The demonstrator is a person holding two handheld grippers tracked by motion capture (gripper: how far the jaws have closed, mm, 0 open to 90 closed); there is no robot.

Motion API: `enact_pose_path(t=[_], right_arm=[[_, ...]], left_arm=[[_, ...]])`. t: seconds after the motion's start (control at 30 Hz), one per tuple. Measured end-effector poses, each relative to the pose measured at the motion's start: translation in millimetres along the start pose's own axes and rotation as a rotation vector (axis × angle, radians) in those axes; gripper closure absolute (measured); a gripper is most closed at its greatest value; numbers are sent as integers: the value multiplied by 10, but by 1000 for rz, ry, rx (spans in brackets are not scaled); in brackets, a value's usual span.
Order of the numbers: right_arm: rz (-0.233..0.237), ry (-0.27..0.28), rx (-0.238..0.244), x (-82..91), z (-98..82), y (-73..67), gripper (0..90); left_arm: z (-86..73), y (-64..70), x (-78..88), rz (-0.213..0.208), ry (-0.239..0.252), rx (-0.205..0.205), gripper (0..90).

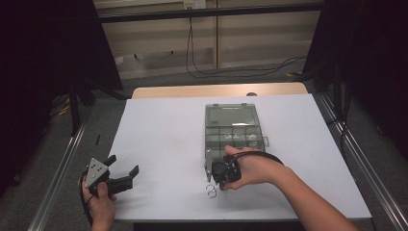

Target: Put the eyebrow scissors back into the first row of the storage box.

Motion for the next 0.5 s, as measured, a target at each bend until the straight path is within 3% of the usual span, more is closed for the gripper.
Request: enact_pose_path(t=[0.1,0.27,0.3,0.5], right_arm=[[3,-50,22,-4,32,-4,847],[2,-82,13,-5,56,-1,857],[-22,-80,28,-2,55,-17,858],[-46,-60,39,16,36,-37,864]], left_arm=[[1,3,-1,1,1,-2,52],[2,1,2,-1,0,3,53],[4,-3,3,5,2,5,53],[4,1,-7,2,5,7,53]])
Point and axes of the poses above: each handheld gripper's, and its own axes: x roughly backward along the jaws, z roughly out of its top, y roughly to its right, the point moved 7 cm from there along -x, roughly forward along the jaws, and after that the axes turned 15 degrees about x, right-handed, at the moved point
